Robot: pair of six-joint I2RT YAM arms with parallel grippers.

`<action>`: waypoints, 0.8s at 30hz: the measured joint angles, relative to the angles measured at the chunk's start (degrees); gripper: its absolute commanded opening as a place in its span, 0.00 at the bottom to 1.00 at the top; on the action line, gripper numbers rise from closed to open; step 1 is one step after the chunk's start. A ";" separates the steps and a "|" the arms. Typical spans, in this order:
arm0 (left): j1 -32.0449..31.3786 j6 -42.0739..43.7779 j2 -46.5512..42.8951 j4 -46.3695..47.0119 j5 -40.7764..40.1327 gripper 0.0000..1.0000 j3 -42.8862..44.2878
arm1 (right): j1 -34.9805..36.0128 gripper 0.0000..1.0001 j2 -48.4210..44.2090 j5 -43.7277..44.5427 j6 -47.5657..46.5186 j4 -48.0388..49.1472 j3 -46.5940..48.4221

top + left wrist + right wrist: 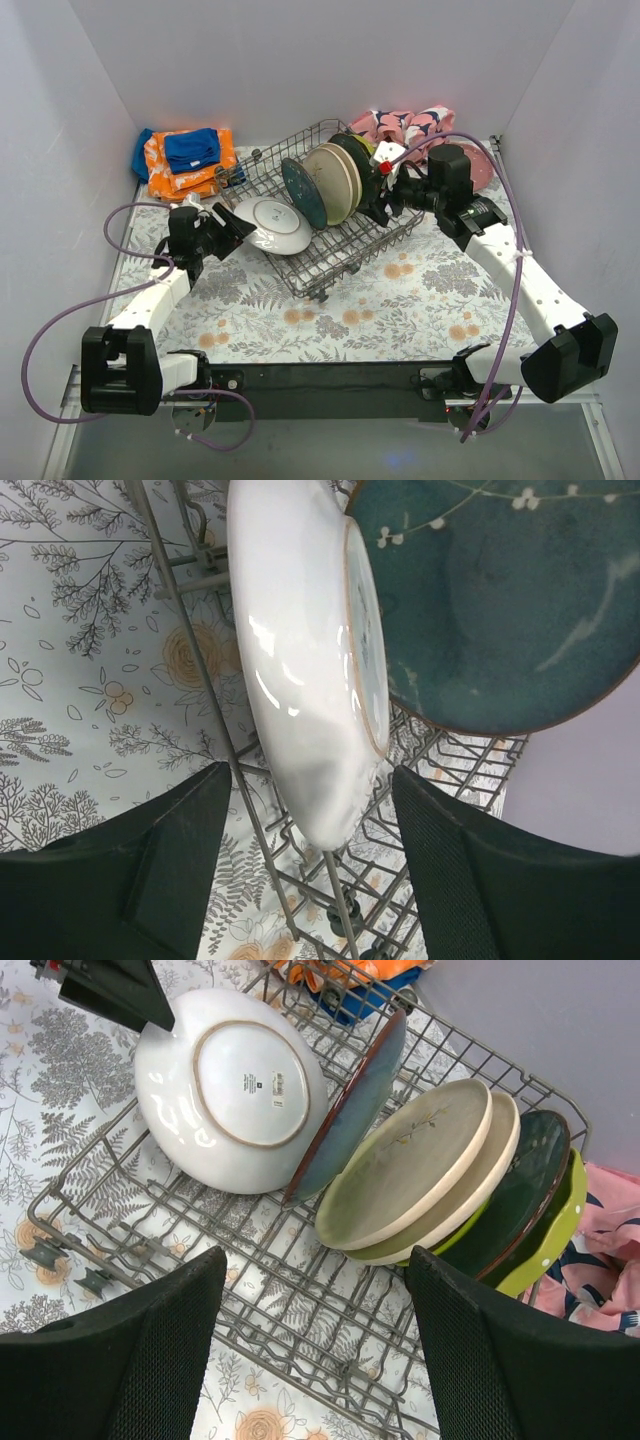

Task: Load the plates into the dish rack
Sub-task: Insert the plate into the dish rack

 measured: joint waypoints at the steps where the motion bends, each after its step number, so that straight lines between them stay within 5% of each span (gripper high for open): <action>1: 0.00 0.02 0.81 0.37 0.09 0.60 0.02 | -0.35 0.79 -0.17 -0.39 0.26 0.24 -0.07; 14: 0.07 0.17 4.52 2.78 0.15 0.39 1.66 | -2.49 0.80 -1.42 -4.02 2.32 1.75 -1.07; 24: 0.07 2.19 5.73 4.07 2.01 0.34 5.16 | -3.56 0.80 -1.86 -5.68 3.15 2.73 -1.97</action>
